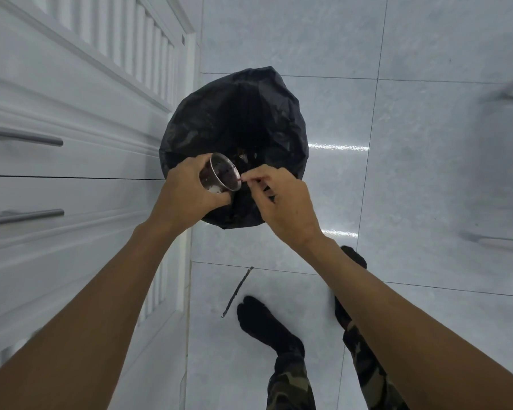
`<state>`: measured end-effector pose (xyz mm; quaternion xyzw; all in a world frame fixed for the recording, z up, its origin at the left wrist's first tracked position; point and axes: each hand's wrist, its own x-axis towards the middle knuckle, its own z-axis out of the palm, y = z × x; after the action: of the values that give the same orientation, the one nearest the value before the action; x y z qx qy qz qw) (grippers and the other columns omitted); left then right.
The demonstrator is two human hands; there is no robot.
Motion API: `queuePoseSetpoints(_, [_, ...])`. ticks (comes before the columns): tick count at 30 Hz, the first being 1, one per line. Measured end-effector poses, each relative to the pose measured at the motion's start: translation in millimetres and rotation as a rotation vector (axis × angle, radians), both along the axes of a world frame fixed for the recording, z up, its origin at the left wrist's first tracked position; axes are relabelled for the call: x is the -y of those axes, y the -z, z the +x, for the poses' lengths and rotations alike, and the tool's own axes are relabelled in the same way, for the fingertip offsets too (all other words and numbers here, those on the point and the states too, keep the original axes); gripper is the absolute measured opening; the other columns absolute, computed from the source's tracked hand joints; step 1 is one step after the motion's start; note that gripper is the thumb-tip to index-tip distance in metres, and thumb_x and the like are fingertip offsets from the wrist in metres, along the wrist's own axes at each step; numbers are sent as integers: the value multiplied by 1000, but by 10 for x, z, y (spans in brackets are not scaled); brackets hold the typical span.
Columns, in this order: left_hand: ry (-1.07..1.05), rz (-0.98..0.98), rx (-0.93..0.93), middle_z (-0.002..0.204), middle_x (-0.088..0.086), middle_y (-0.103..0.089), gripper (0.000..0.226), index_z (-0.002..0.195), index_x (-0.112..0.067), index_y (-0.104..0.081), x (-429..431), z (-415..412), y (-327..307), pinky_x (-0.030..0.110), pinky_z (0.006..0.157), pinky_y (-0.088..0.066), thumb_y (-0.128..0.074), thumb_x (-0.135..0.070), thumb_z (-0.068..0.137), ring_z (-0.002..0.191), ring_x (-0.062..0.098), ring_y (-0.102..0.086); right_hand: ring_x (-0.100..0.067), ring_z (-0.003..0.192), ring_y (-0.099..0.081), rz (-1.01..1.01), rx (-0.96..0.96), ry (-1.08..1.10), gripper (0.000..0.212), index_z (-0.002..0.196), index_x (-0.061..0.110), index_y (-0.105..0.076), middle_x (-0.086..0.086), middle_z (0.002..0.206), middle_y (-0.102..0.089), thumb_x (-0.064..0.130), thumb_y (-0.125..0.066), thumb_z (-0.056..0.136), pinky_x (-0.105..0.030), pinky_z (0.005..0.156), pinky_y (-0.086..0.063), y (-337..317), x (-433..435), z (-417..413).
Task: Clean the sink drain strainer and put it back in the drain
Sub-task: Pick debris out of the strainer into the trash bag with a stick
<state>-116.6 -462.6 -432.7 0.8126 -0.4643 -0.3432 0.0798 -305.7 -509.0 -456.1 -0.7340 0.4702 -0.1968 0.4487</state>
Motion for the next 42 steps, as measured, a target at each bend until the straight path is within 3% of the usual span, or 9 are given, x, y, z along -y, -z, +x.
queuePoseSetpoints(4, [-25,14,6,134,4,-61,76,142,-19,-51,-3,-3,4,38,99,-54,-85,-40,77,119,24,-58,-8,91,-66,-52,57,217,14,111,20,-71,7,103,-73,21,-62,100,-23,83,-58,8,15,2])
queuePoseSetpoints(9, [-38,2,9,133,4,-61,78,141,-19,-51,-51,-4,42,30,93,-54,-86,-41,75,116,22,-59,-10,90,-65,-6,26,72,14,111,19,-72,5,102,-73,19,-62,100,-28,83,-59,4,-160,11])
queuePoseSetpoints(13, [-47,1,11,127,1,-62,76,138,-23,-52,-79,32,86,15,77,-43,-86,-42,73,108,15,-57,-7,89,-63,-48,34,262,14,112,20,-69,8,101,-71,21,-60,102,-23,80,-57,16,-69,-6])
queuePoseSetpoints(18, [-36,12,10,126,1,-64,74,136,-22,-53,-88,48,116,14,77,-42,-85,-45,74,103,13,-55,-9,94,-64,22,39,25,16,113,18,-71,4,105,-73,20,-60,101,-29,87,-58,-32,-192,98])
queuePoseSetpoints(23, [-47,10,25,127,0,-63,75,138,-23,-52,-73,52,125,23,83,-49,-85,-45,74,109,17,-58,-11,90,-65,-23,35,296,15,113,16,-70,4,101,-73,20,-61,101,-22,84,-57,-19,-79,97])
queuePoseSetpoints(26, [-49,6,16,127,0,-64,75,137,-22,-53,-64,42,124,28,88,-53,-84,-47,74,111,20,-60,-11,92,-65,-7,67,149,15,112,16,-71,3,102,-73,18,-62,100,-25,86,-58,-46,-179,145])
queuePoseSetpoints(33, [-56,-12,26,127,1,-63,75,137,-23,-52,-68,41,141,21,82,-47,-85,-44,73,107,15,-57,-7,86,-63,-41,8,351,13,111,20,-69,9,97,-71,23,-59,102,-16,79,-54,-10,-41,84])
queuePoseSetpoints(38, [-42,-11,25,124,0,-65,73,135,-22,-53,-77,39,170,19,82,-46,-83,-50,74,106,16,-59,-8,91,-64,25,34,98,15,111,18,-71,5,102,-73,21,-60,102,-25,88,-57,-31,-178,166])
queuePoseSetpoints(42, [-52,-13,15,121,-3,-64,73,134,-24,-53,-102,43,171,11,71,-39,-84,-48,73,100,10,-53,-10,90,-64,3,-5,249,15,111,18,-70,5,100,-73,21,-60,102,-21,85,-56,-11,-97,136])
